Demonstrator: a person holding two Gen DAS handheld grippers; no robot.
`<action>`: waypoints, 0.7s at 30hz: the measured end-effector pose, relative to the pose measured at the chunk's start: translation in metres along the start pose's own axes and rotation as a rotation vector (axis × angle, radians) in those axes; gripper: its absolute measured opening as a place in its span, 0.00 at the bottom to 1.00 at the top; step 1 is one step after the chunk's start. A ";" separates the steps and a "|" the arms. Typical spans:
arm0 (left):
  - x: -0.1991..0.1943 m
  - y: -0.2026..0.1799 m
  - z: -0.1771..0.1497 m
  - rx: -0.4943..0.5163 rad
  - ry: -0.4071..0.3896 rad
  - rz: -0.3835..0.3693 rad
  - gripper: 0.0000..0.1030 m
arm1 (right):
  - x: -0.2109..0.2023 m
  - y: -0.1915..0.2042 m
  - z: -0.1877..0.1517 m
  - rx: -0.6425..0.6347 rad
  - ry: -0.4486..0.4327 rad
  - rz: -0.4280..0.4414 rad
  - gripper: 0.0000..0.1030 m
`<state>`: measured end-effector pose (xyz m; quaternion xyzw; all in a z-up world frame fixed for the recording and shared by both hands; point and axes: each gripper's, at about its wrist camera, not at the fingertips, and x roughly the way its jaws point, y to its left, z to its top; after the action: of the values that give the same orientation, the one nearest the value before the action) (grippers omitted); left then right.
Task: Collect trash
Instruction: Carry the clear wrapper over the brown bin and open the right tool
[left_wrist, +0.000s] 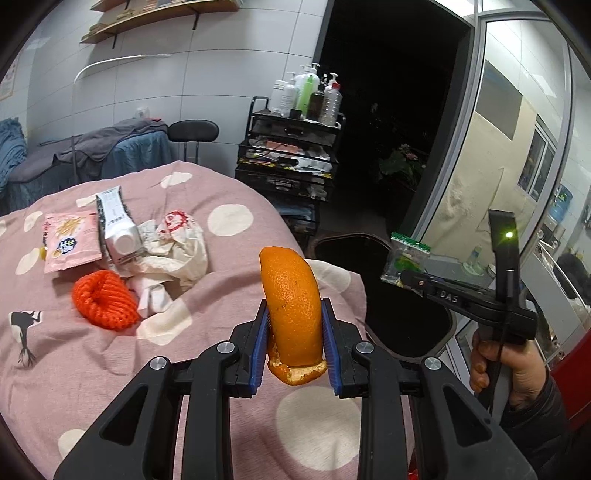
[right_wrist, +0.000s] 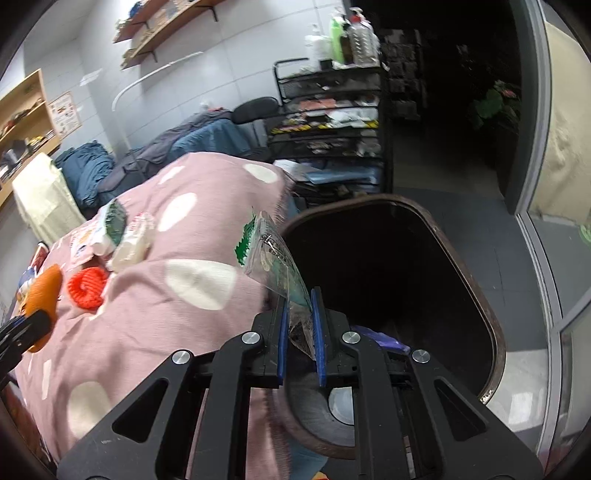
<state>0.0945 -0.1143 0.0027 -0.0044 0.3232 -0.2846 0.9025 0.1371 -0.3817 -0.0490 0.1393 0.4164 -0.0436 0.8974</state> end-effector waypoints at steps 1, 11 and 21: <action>0.002 -0.002 0.000 0.003 0.005 -0.008 0.26 | 0.004 -0.004 -0.001 0.010 0.010 -0.007 0.13; 0.018 -0.018 -0.001 0.026 0.041 -0.037 0.26 | 0.034 -0.030 -0.013 0.103 0.088 -0.054 0.14; 0.032 -0.028 0.001 0.035 0.075 -0.074 0.26 | 0.034 -0.039 -0.019 0.152 0.070 -0.100 0.68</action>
<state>0.1007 -0.1541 -0.0094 0.0100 0.3514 -0.3235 0.8785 0.1377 -0.4128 -0.0949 0.1875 0.4494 -0.1147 0.8659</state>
